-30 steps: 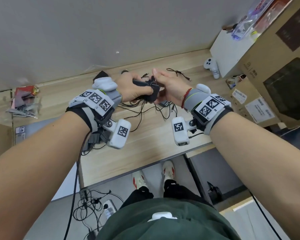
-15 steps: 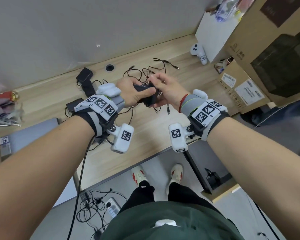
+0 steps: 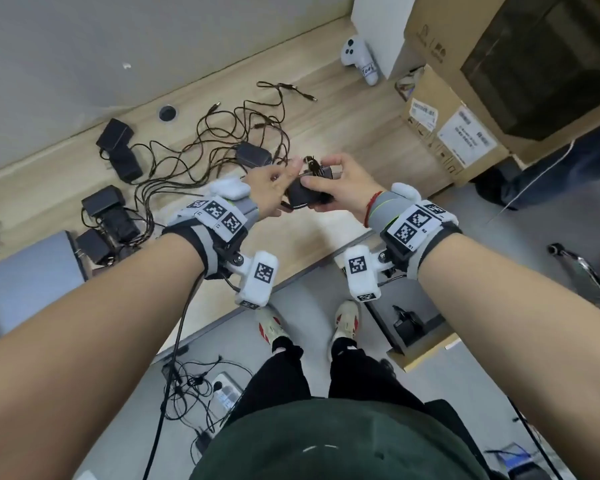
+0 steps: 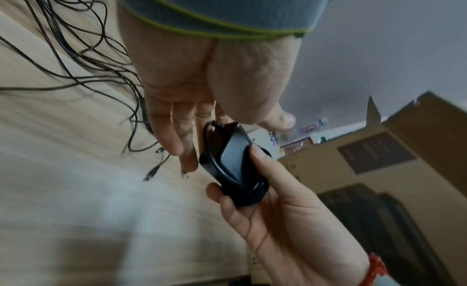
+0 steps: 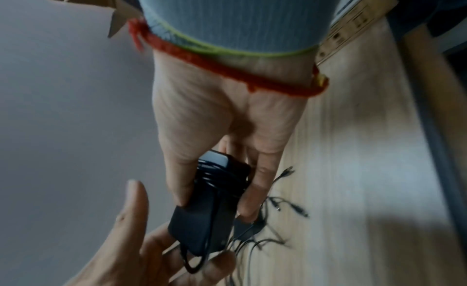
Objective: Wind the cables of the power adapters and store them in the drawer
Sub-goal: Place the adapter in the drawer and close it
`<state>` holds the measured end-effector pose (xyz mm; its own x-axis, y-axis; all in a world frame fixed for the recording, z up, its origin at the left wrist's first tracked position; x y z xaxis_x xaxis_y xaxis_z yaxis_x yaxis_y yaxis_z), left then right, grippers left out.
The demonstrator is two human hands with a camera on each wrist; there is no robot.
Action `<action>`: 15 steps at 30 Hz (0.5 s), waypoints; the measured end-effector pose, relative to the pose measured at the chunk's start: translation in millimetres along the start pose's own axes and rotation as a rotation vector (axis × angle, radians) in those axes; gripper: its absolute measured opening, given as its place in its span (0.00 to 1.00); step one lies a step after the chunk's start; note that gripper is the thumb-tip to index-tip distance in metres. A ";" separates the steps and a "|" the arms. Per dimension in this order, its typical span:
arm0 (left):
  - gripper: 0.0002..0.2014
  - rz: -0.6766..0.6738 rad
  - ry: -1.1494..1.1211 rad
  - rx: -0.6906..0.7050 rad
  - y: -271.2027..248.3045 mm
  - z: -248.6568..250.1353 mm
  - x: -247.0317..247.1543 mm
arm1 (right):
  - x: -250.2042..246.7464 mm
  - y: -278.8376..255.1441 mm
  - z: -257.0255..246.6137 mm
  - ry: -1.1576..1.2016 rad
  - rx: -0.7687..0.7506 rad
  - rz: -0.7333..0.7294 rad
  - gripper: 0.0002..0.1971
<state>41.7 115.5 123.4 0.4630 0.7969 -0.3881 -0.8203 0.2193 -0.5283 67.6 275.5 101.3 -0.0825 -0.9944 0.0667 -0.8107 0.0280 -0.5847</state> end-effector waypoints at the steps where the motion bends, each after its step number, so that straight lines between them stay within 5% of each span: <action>1: 0.22 -0.022 0.046 0.003 2.1 -2.4 15.2 | -17.0 -1.4 9.4 -0.004 0.019 0.012 0.23; 8: 0.15 -0.239 0.320 0.043 10.9 -33.5 114.8 | -120.2 -12.7 88.6 -0.256 0.160 0.073 0.15; 15: 0.14 -0.443 0.572 0.040 19.6 -64.6 215.1 | -211.1 -25.8 188.7 -0.699 0.344 0.243 0.27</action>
<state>147.0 254.8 -19.2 0.8493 0.2112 -0.4838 -0.5211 0.4825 -0.7041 215.3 465.4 -50.3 0.2402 -0.8018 -0.5473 -0.5838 0.3311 -0.7413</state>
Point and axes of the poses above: each hand's wrist, its own y-axis towards the middle knuckle, its own x-axis out of the palm, z = x × y, the point moved 1 cm from there along y, towards the middle knuckle, and after that the axes turned 1 degree about -x, right-handed, at the moved point
